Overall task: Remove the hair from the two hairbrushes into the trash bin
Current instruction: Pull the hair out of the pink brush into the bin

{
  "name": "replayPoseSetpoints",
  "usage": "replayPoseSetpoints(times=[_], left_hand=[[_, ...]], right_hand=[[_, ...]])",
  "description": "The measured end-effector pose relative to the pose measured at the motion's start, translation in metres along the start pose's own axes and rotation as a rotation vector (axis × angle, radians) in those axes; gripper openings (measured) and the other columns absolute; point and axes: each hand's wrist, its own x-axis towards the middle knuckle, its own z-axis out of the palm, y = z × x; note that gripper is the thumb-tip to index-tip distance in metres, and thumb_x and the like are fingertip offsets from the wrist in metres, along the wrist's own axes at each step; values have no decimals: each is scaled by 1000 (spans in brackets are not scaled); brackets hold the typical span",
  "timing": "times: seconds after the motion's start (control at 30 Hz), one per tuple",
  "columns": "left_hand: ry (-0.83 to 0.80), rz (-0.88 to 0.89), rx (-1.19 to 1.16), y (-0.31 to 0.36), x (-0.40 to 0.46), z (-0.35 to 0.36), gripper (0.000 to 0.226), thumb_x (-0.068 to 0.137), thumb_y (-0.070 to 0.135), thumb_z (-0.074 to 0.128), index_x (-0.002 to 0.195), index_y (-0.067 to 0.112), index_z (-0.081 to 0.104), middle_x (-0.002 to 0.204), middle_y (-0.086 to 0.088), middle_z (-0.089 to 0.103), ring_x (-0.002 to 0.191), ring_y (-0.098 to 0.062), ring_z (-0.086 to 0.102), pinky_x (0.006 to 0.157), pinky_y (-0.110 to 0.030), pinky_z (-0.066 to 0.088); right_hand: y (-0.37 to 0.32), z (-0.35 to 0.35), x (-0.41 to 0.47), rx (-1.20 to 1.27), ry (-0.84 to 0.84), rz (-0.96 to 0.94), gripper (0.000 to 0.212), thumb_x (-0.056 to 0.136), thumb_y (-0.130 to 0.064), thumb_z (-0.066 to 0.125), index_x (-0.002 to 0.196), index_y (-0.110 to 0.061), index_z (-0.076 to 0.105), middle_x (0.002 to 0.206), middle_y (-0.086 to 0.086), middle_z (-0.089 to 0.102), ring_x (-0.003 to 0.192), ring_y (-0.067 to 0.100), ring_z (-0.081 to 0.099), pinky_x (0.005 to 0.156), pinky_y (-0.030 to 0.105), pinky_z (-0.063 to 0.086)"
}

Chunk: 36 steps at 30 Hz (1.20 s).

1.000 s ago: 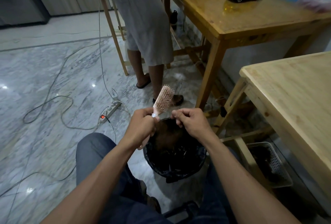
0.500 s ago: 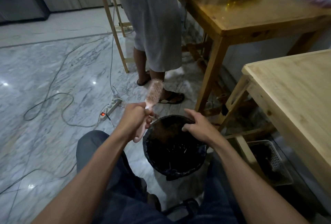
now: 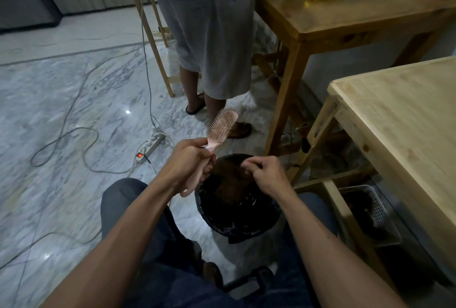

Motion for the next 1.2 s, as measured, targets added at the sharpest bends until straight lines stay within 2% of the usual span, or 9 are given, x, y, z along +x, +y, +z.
replayPoseSetpoints(times=[0.17,0.3,0.4,0.5,0.6,0.67,0.8,1.0,1.2], left_hand=[[-48,-7,41,-3,-3,-1,21,100,-5,45,97,4,63,75,-15,50,51,-19,42,48,-29,28],[-39,36,131,-6,-3,-1,21,99,-4,47,102,4,66,80,-18,53,51,-20,43,47,-30,32],[-12,82,338,-10,-1,-5,26,97,3,51,99,21,70,80,-23,60,57,-25,52,51,-36,43],[12,90,411,-11,0,-4,26,89,9,55,99,27,71,74,-27,62,53,-27,55,55,-40,48],[9,59,358,-10,1,3,24,83,17,50,84,25,73,66,-15,58,54,-26,54,55,-41,47],[26,50,363,-10,4,6,25,83,20,49,69,24,69,65,-15,60,55,-29,57,55,-42,47],[3,31,341,-14,4,12,34,97,15,50,66,19,64,59,-9,53,49,-24,50,51,-35,40],[-27,41,192,-20,4,6,21,102,9,48,92,5,65,77,-15,43,51,-20,40,46,-31,30],[-1,49,-8,-13,3,6,25,103,5,44,89,10,65,73,-12,45,48,-17,38,41,-24,28]], right_hand=[[14,-1,11,-208,109,203,19,95,-22,66,105,-20,83,115,9,75,114,24,66,98,28,51],[7,3,17,-236,101,279,19,96,-19,65,105,-20,82,128,12,70,119,27,63,103,36,53],[-6,-5,19,-121,-169,179,56,85,-2,59,136,-24,65,150,4,53,138,24,49,111,36,46],[-12,-2,23,208,-387,132,93,68,-16,66,157,-22,39,161,3,40,146,22,38,116,41,38],[-10,16,26,401,-425,87,61,82,-46,68,135,-17,66,137,9,68,129,26,61,114,51,42],[-13,29,21,539,-359,114,52,97,-54,50,104,-12,80,105,14,78,103,28,73,97,42,54],[-16,52,17,648,78,217,68,105,-52,36,49,-17,54,49,0,52,51,21,50,58,31,39],[17,61,22,67,395,171,66,108,-40,39,56,-4,56,65,19,64,65,34,61,61,33,37],[38,58,34,-164,309,279,63,109,-36,33,82,6,72,92,25,70,90,41,67,70,33,44]])
